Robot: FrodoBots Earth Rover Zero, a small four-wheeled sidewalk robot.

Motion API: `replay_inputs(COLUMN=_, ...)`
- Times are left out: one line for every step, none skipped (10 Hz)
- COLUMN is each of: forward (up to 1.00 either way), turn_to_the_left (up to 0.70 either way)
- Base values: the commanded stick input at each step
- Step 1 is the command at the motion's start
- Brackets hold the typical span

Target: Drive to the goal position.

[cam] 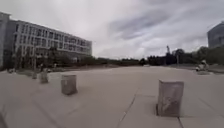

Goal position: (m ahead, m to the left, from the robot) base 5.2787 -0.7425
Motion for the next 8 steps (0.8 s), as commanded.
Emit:
replay_inputs(forward=0.7, turn_to_the_left=0.0)
replay_inputs(forward=0.7, turn_to_the_left=0.0)
replay_inputs(forward=0.7, turn_to_the_left=0.01)
replay_inputs(forward=0.7, turn_to_the_left=0.07)
replay_inputs(forward=0.7, turn_to_the_left=0.2)
replay_inputs(forward=0.7, turn_to_the_left=0.12)
replay_inputs(forward=0.7, turn_to_the_left=0.04)
replay_inputs(forward=0.7, turn_to_the_left=0.0)
